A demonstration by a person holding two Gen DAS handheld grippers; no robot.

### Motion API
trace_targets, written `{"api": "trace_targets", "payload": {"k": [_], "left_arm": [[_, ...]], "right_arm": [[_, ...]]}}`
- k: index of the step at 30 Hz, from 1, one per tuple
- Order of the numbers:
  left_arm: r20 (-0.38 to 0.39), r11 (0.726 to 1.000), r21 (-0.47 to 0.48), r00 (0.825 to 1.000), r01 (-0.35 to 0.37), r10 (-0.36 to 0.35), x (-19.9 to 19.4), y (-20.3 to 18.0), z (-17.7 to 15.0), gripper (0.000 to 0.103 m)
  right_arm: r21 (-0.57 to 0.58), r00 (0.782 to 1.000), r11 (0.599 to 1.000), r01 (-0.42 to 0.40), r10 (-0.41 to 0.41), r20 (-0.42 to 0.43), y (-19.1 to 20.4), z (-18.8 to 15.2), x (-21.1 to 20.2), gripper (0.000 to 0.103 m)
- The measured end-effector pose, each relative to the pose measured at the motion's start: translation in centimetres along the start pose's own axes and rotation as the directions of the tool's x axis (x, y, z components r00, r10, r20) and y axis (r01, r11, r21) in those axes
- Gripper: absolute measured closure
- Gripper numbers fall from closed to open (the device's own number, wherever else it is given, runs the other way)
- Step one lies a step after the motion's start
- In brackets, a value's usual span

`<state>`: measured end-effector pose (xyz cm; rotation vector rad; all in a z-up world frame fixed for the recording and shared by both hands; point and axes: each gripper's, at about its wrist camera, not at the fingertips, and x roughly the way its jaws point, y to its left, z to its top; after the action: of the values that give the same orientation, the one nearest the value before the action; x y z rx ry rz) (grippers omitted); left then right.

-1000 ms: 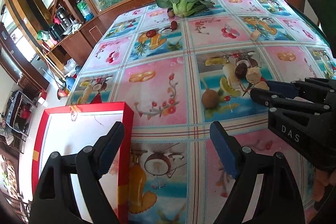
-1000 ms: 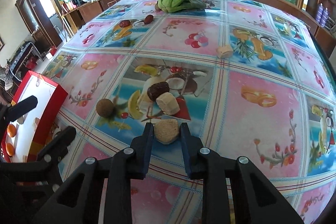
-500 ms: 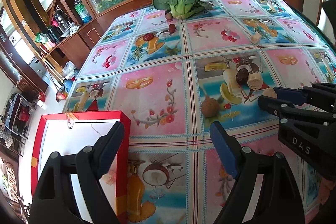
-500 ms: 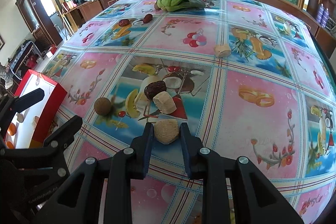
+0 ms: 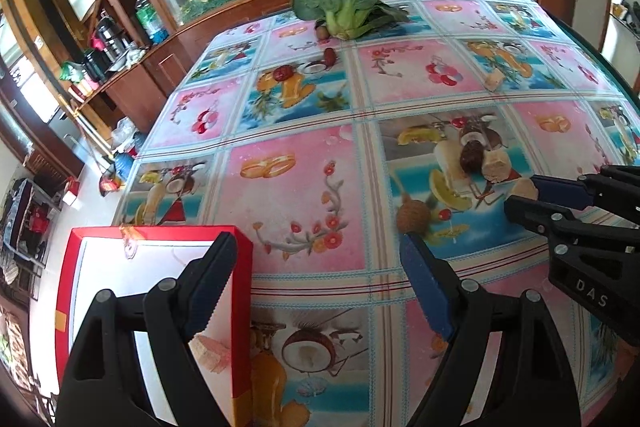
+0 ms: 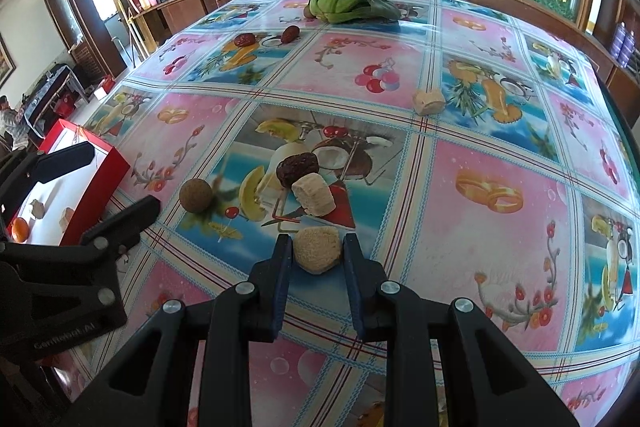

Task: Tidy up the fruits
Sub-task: 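Grasp a brown round fruit with the left tool while the right tool holds the biscuit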

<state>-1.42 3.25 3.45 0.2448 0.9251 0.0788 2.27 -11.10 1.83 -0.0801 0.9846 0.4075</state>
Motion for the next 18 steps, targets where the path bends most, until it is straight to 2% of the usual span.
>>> {"api": "trace_targets", "payload": {"k": [6, 18], "left_arm": [[-0.032, 0.996, 0.009, 0.996, 0.084, -0.084, 0.8, -1.0, 0.7, 0.018], [-0.081, 0.99, -0.036, 0.987, 0.136, -0.138, 3.1, -1.3, 1.1, 0.018]], "right_arm": [[-0.001, 1.0, 1.0, 0.001, -0.001, 0.0, 0.0, 0.0, 0.0, 0.078], [-0.026, 1.0, 1.0, -0.01, 0.01, -0.004, 0.0, 0.0, 0.0, 0.078]]}}
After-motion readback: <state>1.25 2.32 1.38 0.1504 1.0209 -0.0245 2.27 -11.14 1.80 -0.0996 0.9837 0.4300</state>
